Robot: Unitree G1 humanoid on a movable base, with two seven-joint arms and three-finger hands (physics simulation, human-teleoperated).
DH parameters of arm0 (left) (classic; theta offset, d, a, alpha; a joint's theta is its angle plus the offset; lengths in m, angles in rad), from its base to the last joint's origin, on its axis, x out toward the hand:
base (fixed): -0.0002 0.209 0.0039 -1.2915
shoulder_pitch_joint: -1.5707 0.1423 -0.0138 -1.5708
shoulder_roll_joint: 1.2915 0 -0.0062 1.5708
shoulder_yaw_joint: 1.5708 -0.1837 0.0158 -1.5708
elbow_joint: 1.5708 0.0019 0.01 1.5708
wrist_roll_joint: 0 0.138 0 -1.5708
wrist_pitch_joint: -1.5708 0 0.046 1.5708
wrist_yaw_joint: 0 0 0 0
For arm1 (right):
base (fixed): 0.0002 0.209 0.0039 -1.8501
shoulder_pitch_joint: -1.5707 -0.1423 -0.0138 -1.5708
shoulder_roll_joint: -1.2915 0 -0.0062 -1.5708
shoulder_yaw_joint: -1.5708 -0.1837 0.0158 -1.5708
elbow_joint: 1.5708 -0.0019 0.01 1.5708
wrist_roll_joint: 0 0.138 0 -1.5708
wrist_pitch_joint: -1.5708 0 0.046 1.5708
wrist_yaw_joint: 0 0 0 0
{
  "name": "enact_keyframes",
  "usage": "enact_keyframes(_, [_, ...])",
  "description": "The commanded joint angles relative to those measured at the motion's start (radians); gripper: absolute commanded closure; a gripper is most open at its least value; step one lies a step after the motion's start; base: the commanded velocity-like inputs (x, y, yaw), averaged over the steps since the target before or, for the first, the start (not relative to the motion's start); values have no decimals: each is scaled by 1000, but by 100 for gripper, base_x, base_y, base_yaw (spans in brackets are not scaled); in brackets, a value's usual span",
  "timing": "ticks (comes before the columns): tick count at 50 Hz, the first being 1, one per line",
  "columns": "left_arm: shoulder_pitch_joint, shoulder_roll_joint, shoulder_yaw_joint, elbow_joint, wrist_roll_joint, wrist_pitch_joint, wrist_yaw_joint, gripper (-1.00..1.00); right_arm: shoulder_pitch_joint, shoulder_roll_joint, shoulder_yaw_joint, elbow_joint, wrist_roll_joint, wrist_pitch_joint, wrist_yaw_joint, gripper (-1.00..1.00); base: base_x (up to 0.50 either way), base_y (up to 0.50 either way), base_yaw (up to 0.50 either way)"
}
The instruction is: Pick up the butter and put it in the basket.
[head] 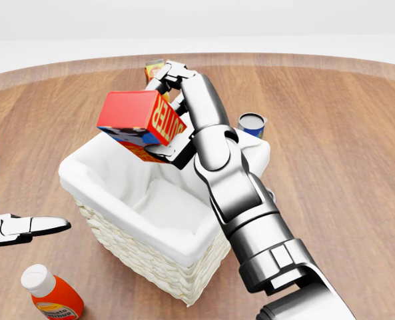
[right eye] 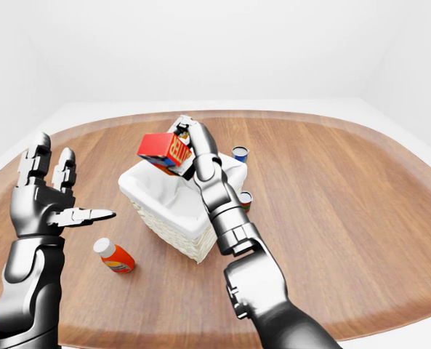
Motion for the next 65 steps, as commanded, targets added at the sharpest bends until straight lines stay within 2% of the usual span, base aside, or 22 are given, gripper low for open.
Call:
enact_keyframes(1, [5,0,3,-11,-2,0,-1,-100,-25,12,-5,55,9,0,-53,100,0,0,0])
enact_keyframes(17, [0,0,3,8,-1,0,-2,-100,-94,8,-28,329,29,0,-113,100,0,0,0])
enact_keyframes(62, [4,0,4,20,-3,0,-3,-100,-111,48,-32,437,14,0,-159,100,0,0,0])
enact_keyframes(64, [1,2,5,15,-5,0,-1,-100,-111,48,-33,436,16,0,-162,98,0,0,0])
enact_keyframes(65, [1,3,5,14,-6,0,-1,-100,-110,48,-36,432,21,0,-162,47,0,0,0])
